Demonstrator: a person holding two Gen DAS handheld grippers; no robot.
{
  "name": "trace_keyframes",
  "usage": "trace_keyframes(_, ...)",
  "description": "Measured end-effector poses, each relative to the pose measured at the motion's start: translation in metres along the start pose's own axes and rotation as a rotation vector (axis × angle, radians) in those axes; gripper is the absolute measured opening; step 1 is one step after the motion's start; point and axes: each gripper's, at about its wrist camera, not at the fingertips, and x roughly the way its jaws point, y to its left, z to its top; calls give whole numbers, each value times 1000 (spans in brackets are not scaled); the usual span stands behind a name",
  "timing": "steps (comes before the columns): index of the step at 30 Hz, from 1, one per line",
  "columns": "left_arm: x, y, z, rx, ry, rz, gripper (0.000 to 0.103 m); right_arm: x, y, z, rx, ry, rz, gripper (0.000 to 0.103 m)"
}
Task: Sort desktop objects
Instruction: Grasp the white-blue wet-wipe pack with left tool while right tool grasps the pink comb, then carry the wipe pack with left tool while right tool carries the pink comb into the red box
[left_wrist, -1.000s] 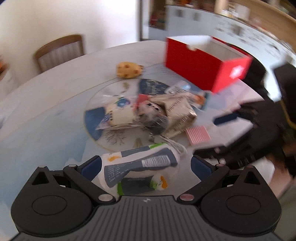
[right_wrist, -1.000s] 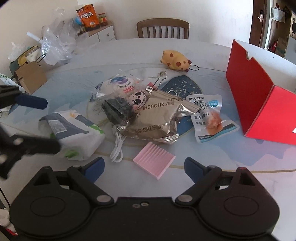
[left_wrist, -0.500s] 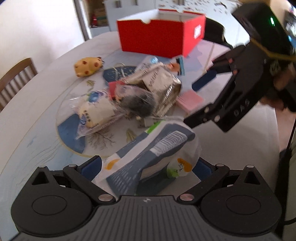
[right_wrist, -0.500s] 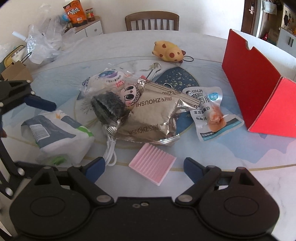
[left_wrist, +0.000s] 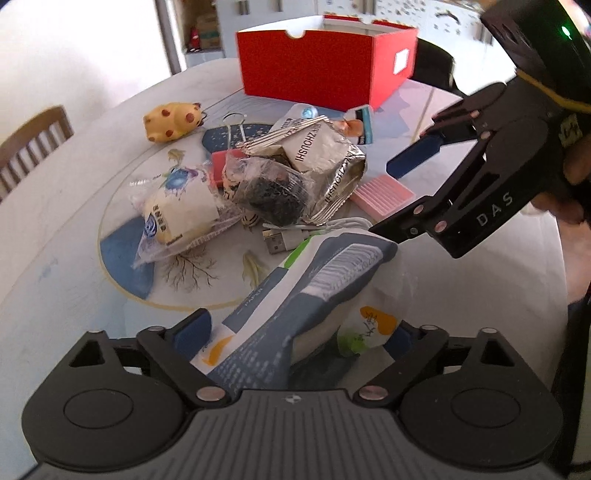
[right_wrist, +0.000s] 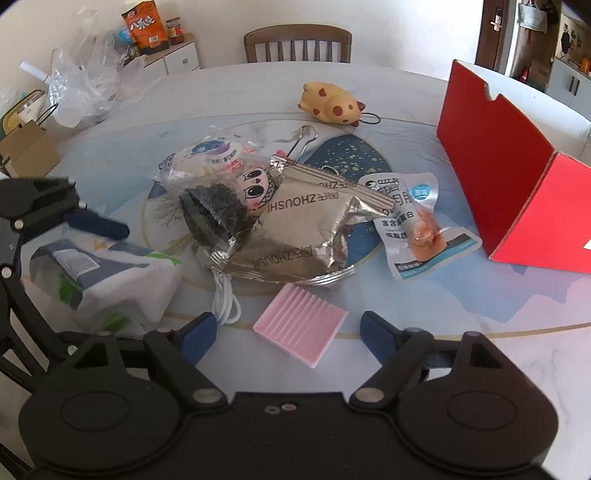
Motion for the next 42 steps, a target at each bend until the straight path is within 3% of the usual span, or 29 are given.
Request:
trace_keyframes(6, -5, -6, 0, -64, 4, 40, 78, -4, -5, -2, -15, -8, -13, 66)
trace_keyframes(13, -8, -15, 1, -158, 31, 102, 70, -11, -11, -8, -54, -22, -40, 45)
trace_keyframes(22, -14, -25, 13, -308, 64, 161, 59, -18, -26, -8, -58, -19, 22, 44)
trace_keyframes(30, -16, -34, 28, -387, 78, 186, 42, -38, -48, -7, -54, -30, 81, 44)
trace_keyframes(42, -47, -42, 61, -504, 25, 233, 41, -78, -97, 14, -30, -65, 153, 44)
